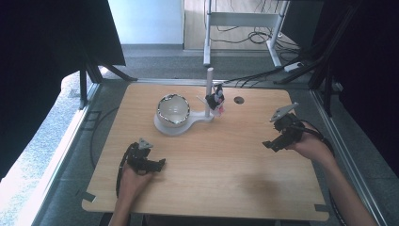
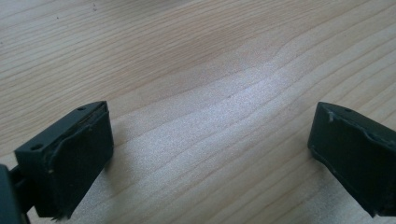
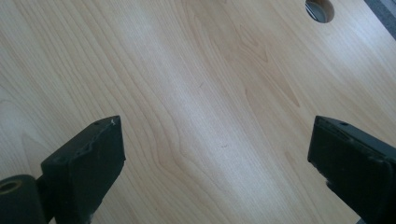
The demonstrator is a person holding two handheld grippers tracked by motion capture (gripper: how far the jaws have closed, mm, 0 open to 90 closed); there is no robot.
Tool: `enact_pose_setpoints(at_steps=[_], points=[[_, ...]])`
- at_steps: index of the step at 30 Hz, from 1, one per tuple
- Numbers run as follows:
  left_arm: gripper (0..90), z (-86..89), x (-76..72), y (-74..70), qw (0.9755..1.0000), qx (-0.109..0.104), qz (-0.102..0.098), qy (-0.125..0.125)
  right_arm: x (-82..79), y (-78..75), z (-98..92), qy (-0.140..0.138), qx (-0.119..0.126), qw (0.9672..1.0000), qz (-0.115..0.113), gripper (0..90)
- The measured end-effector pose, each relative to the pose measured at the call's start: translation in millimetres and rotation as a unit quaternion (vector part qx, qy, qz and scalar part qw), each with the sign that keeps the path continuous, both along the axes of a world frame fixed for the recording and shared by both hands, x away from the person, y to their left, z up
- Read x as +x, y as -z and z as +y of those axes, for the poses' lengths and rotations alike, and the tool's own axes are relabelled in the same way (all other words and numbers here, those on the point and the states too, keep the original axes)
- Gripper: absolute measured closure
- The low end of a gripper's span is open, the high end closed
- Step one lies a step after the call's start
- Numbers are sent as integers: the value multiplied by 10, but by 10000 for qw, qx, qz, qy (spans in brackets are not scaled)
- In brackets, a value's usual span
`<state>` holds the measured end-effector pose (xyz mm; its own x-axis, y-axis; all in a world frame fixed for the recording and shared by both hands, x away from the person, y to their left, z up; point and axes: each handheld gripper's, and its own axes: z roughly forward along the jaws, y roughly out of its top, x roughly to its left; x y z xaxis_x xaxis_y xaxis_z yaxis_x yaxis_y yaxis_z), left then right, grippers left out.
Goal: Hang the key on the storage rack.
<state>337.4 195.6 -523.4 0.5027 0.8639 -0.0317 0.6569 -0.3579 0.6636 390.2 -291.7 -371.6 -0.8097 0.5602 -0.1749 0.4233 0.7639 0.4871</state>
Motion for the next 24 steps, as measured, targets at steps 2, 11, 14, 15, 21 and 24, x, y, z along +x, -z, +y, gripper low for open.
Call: enact_pose_setpoints(at_steps=[2,11,14,15,21,24], points=[[1,-2,-2,0,10000,-10,7,-12,-18,46,-24,25,29,10000,-11,39],[1,0,-2,-1,10000,6,12,1,-53,365,-79,99,95,9999,63,10],[1,1,-2,-1,10000,7,12,2,-63,442,-81,122,138,9998,81,3],[1,1,-2,-1,10000,7,12,2,-79,522,-80,169,204,9996,100,3],[1,1,-2,-1,10000,7,11,2,-119,725,-89,284,292,9992,35,3],[1,1,-2,-1,10000,8,9,3,-128,805,-98,326,301,9990,7,3]])
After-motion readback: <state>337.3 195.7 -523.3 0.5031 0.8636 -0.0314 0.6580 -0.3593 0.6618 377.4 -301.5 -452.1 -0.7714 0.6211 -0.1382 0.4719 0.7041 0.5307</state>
